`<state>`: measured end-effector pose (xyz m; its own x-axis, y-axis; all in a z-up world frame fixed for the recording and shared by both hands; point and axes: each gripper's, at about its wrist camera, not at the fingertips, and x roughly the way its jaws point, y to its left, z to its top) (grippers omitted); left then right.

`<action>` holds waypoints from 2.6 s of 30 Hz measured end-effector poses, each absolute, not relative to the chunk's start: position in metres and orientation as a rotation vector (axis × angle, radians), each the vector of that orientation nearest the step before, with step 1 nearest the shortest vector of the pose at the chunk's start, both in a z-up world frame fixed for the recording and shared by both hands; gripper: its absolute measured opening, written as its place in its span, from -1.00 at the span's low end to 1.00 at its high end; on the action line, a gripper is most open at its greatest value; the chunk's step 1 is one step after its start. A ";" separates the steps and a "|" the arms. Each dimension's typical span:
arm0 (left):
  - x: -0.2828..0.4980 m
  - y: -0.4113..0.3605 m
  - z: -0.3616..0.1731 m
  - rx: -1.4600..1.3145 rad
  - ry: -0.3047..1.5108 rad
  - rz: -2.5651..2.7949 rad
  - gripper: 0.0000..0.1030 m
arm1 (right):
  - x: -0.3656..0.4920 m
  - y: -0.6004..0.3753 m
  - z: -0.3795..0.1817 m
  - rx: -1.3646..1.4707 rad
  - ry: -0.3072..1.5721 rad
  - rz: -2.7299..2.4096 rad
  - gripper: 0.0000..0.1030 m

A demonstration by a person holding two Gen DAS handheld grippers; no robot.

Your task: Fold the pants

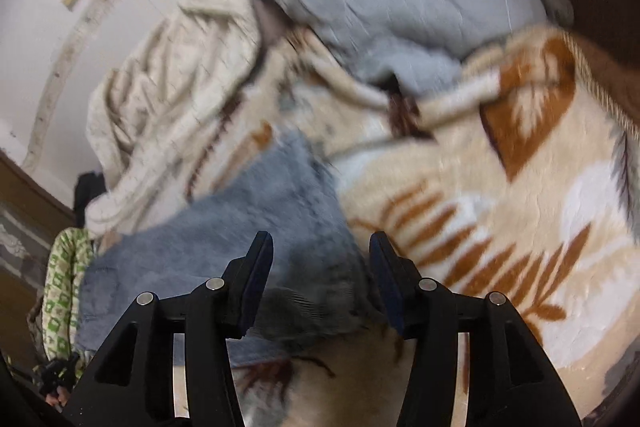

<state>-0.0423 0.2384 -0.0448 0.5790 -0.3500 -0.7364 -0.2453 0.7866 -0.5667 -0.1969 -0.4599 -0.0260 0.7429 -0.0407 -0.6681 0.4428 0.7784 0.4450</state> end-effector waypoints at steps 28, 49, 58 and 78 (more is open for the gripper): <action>-0.057 0.012 -0.002 0.029 0.844 -0.497 -0.59 | -0.160 -0.357 -0.074 1.025 0.850 0.119 -0.03; -0.040 0.045 -0.046 -0.121 1.077 -0.390 -0.59 | -0.185 -0.376 -0.058 0.947 0.713 -0.056 -0.84; -0.057 0.056 -0.031 -0.087 1.012 -0.413 -0.58 | -0.187 -0.347 -0.043 0.803 0.933 0.094 -0.72; -0.025 -0.008 -0.058 0.021 1.141 -0.468 -0.34 | -0.095 -0.256 -0.076 0.225 1.267 0.109 -0.45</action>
